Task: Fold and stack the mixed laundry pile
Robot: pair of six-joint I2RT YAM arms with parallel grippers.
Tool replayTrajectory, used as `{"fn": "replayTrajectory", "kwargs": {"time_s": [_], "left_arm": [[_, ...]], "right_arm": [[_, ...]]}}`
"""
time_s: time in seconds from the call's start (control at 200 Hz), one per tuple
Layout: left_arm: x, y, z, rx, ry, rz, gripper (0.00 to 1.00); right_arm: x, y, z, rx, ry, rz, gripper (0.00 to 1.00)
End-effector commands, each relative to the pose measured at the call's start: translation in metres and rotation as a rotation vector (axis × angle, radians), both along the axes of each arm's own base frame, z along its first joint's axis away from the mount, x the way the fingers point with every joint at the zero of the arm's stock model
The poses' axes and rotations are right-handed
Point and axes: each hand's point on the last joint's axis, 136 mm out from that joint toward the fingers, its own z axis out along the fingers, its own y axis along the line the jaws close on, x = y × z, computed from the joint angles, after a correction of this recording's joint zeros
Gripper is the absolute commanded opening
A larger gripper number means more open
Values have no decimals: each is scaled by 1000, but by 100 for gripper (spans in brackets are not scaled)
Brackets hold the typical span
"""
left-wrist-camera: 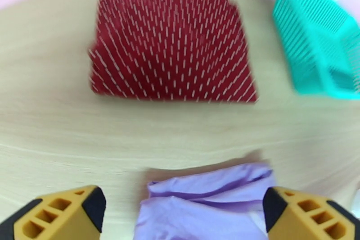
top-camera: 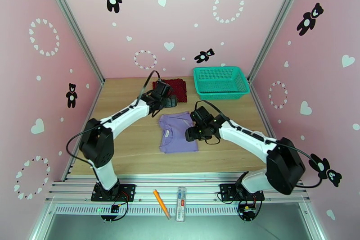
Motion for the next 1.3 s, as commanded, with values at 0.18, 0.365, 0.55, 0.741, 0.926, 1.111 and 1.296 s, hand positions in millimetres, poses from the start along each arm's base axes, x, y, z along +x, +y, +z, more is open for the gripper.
{"fn": "replayTrajectory", "kwargs": {"time_s": [0.18,0.365,0.55,0.741,0.926,1.111,1.296], "left_arm": [[-100,41,16,11,125,26,98],[-167,77,-4,-70,237,109,96],[-227,91,-45,-209,400,162,90],[-258,97,-92,-312,487,228,90],[-251,90,-108,-358,487,262,94],[-225,67,-123,-383,494,263,95],[-204,58,-146,-329,505,305,94]], "right_arm": [[-25,-2,-58,25,168,-99,63],[-29,14,-60,79,187,-164,0],[-33,65,-47,191,164,-314,0],[-38,121,-33,309,146,-499,0],[-42,163,-7,325,130,-379,39],[-45,125,37,131,-20,-192,65],[-33,58,86,-26,-123,-40,77]]}}
